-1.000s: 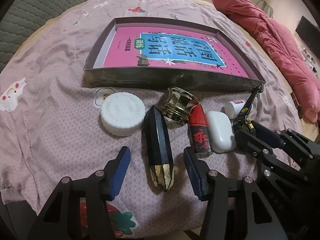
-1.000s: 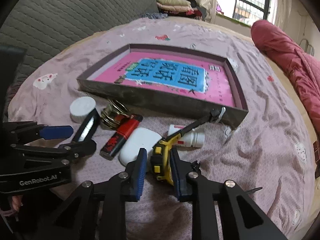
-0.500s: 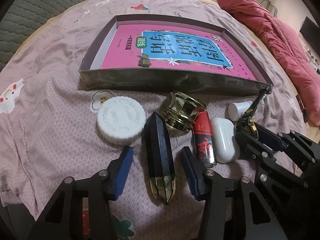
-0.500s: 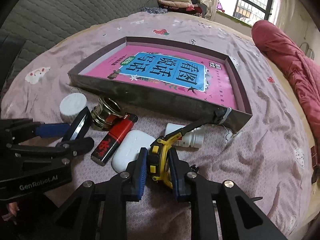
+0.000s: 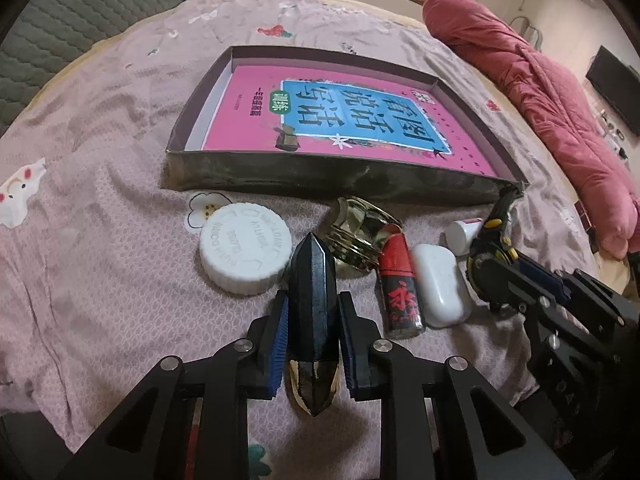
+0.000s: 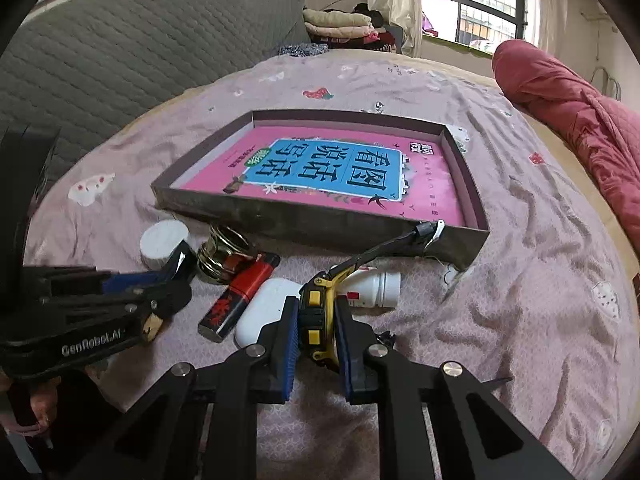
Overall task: Organize rigid objects
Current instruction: 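Close left gripper on black crystal lipstick while right gripper grasps yellow-black watch, then lift black lipstick with left gripper while right gripper lifts the watch toward tray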
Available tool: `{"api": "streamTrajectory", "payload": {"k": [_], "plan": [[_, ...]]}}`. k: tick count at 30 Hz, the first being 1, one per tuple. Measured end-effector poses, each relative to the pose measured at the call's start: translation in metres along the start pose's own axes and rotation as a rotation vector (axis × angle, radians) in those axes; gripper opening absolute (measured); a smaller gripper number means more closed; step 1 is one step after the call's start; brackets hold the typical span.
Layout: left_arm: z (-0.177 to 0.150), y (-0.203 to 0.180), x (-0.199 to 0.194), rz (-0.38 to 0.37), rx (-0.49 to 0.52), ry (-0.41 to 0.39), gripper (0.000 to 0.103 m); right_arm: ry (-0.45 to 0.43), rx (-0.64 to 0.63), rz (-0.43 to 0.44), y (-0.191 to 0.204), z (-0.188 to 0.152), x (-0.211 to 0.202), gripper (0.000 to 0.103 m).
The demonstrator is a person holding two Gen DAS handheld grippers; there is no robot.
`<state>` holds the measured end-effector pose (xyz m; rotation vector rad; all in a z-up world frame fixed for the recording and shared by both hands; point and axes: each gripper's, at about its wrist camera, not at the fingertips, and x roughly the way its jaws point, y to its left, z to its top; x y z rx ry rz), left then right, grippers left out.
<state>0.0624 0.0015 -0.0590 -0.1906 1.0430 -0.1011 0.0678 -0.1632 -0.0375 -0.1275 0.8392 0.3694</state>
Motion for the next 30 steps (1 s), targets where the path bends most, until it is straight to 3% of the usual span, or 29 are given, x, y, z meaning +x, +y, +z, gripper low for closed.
{"api": "streamTrajectory", "payload": {"k": [14, 30], "plan": [[-0.002, -0.01, -0.032, -0.045, 0.05, -0.103, 0.023, -0.075, 0.069, 0.056, -0.01, 0.007, -0.02, 0.017], [0.003, -0.009, -0.054, -0.042, 0.058, -0.153, 0.023, -0.135, 0.048, 0.04, -0.004, 0.018, -0.046, 0.017]]}}
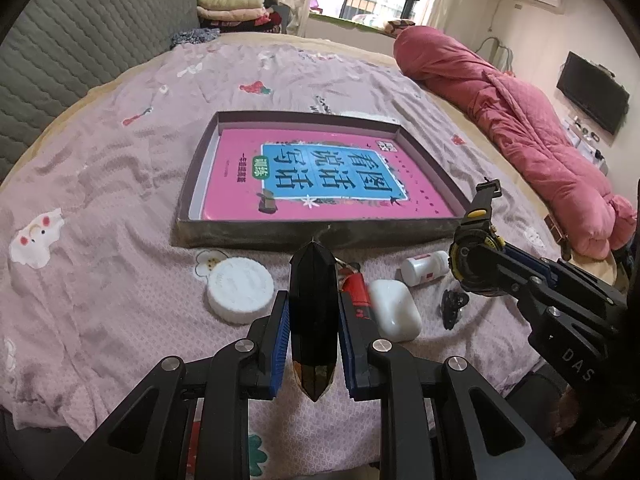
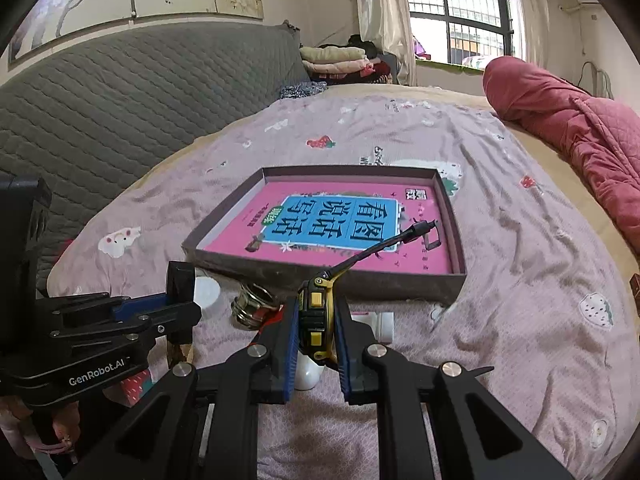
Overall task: Organize rigid objects
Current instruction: 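Lift black lipstick with left gripper while right gripper lifts the watch toward tray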
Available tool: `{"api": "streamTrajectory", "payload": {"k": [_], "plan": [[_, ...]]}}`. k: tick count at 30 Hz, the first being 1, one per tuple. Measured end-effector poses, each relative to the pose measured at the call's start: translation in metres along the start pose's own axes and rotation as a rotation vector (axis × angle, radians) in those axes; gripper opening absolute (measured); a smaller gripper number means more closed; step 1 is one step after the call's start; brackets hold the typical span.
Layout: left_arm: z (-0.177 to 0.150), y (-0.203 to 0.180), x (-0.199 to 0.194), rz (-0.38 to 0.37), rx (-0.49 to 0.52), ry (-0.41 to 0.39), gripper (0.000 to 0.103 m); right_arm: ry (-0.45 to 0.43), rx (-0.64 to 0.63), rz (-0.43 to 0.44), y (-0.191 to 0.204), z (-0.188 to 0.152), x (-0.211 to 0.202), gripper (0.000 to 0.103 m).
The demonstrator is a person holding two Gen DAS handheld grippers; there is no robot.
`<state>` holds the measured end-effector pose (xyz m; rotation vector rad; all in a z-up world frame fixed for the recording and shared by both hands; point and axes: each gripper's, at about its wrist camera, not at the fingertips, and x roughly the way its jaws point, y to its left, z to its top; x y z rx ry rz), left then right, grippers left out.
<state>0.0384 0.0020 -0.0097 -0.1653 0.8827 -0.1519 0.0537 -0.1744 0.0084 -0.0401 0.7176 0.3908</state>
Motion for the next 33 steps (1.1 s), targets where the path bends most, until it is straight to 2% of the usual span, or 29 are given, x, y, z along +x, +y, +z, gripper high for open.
{"api": "streamTrajectory", "payload": {"k": [19, 33], "plan": [[0.012, -0.003, -0.009, -0.003, -0.005, -0.017, 0.023, -0.039, -0.015, -0.023, 0.003, 0.026, -0.016, 0.017], [0.044, -0.004, -0.01, 0.004, -0.014, -0.044, 0.023, -0.065, -0.017, -0.042, -0.004, 0.045, -0.021, 0.017]]}}
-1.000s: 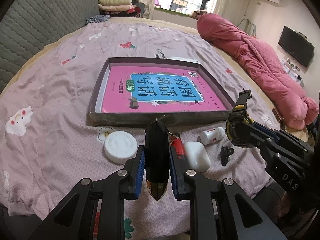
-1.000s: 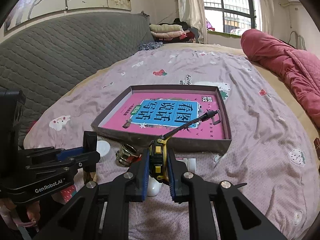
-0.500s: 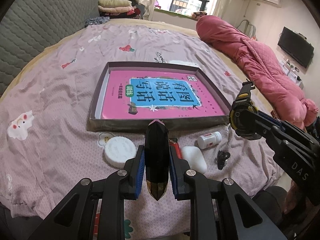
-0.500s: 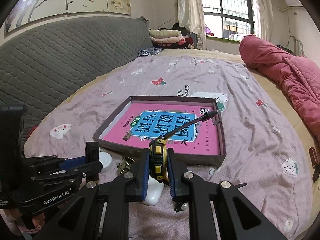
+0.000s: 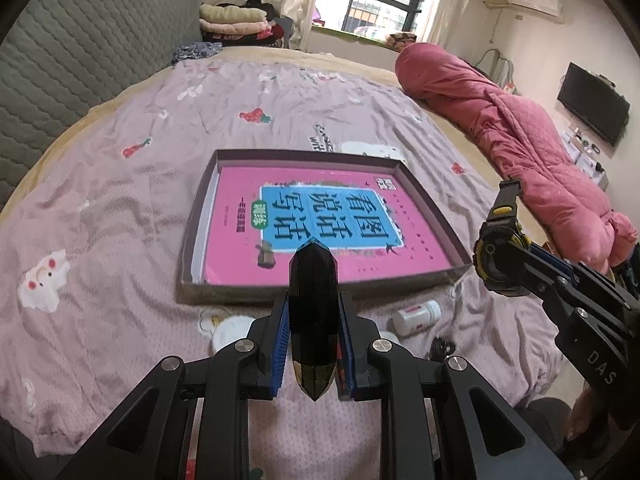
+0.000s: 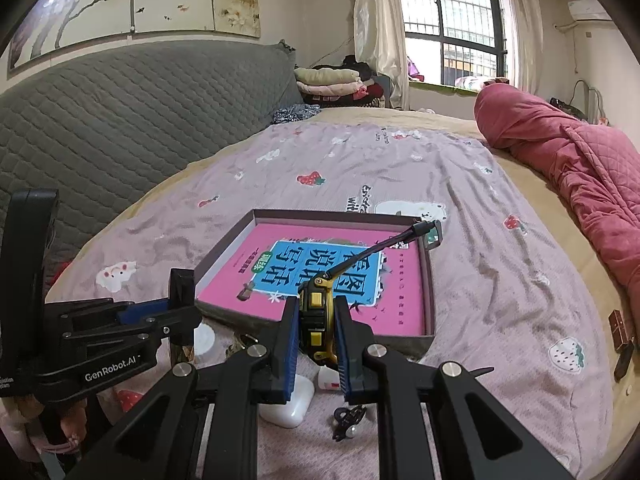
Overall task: Organize rigid objects
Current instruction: 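Lift black lipstick with left gripper while right gripper lifts the watch toward tray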
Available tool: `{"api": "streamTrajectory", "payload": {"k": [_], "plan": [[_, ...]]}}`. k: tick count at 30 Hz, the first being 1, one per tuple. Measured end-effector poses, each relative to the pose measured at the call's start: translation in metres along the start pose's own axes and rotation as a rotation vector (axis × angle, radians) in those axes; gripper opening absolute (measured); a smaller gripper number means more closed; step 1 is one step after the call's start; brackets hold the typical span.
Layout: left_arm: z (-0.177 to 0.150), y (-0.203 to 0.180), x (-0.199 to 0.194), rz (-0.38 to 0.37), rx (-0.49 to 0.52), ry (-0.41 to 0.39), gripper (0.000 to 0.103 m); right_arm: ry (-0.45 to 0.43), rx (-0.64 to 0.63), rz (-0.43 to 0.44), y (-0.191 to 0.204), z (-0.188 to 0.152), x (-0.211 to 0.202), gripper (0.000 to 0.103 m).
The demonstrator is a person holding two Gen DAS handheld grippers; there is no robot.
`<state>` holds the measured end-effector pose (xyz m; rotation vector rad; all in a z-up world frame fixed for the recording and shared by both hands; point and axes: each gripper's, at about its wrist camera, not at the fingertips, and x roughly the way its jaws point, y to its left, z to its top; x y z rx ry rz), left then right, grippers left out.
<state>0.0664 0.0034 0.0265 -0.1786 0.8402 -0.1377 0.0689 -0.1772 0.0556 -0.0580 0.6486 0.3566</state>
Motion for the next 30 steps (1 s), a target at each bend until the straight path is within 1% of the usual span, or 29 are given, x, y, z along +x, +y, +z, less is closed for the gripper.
{"api": "streamTrajectory", "payload": {"k": [15, 23, 30], "plan": [[0.024, 0.009, 0.017, 0.018, -0.025, -0.007, 0.023, -0.013, -0.003, 0.011, -0.007, 0.018, 0.018, 0.017], [0.034, 0.016, 0.028, 0.038, -0.033, -0.006, 0.023, -0.003, 0.029, 0.018, -0.016, 0.013, 0.034, 0.017], [0.041, 0.024, 0.044, 0.058, -0.047, 0.002, 0.023, -0.014, 0.001, 0.012, -0.02, 0.016, 0.043, 0.017]]}}
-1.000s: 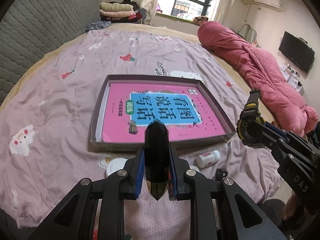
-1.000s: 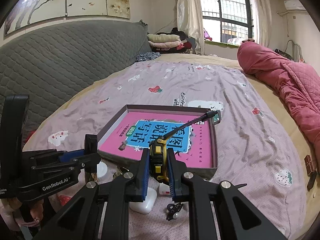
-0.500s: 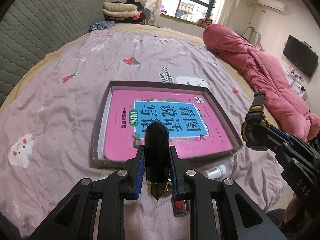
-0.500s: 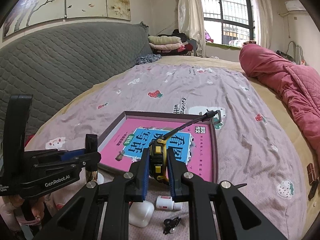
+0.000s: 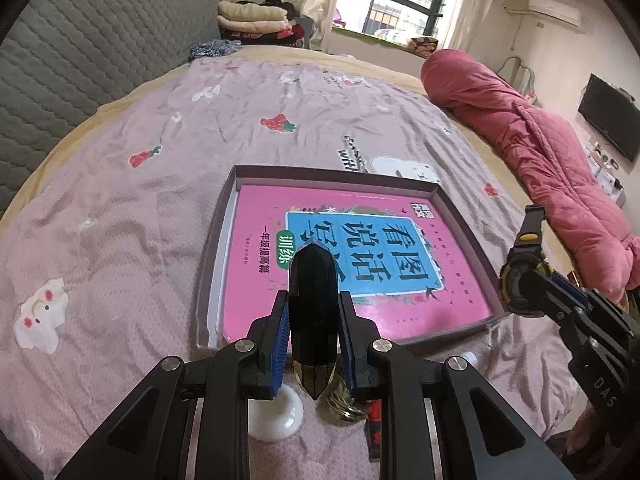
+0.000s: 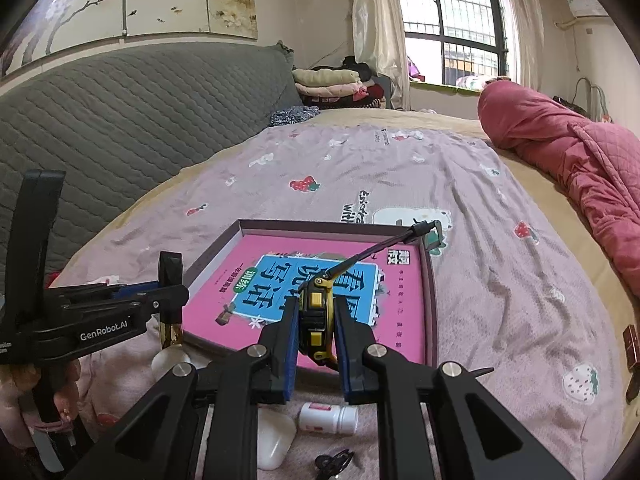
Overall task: Organize rigid objects
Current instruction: 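Lift black lipstick with left gripper while right gripper lifts the watch toward tray, then lower black lipstick onto the pink book while right gripper carries watch over tray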
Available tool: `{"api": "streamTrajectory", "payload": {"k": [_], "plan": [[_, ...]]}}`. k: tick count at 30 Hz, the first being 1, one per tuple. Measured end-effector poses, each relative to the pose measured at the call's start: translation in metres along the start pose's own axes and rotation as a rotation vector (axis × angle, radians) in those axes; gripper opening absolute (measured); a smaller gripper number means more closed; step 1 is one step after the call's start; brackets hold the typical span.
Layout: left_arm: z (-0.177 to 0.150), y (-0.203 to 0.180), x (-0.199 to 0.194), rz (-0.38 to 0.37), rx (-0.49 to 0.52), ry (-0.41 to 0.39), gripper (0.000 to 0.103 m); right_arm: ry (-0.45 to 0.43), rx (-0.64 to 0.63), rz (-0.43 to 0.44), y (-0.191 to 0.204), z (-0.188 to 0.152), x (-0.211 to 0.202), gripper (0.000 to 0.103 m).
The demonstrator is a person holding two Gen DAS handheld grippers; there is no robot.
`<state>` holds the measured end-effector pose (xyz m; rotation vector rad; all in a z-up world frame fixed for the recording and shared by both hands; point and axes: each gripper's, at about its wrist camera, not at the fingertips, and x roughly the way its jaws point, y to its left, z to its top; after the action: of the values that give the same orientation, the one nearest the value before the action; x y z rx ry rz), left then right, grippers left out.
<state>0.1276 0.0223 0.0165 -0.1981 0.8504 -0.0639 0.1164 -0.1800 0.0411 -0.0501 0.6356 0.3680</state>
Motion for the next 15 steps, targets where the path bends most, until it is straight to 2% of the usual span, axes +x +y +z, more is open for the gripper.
{"api": "streamTrajectory", "payload": {"k": [9, 15], "plan": [[0.007, 0.001, 0.022, 0.04, 0.024, 0.022, 0.023, -0.028, -0.047, 0.007, 0.0, 0.008, 0.023, 0.017], [0.008, 0.0, 0.039, 0.058, 0.044, 0.036, 0.023, -0.013, -0.176, -0.095, 0.006, 0.002, 0.05, 0.017]]}}
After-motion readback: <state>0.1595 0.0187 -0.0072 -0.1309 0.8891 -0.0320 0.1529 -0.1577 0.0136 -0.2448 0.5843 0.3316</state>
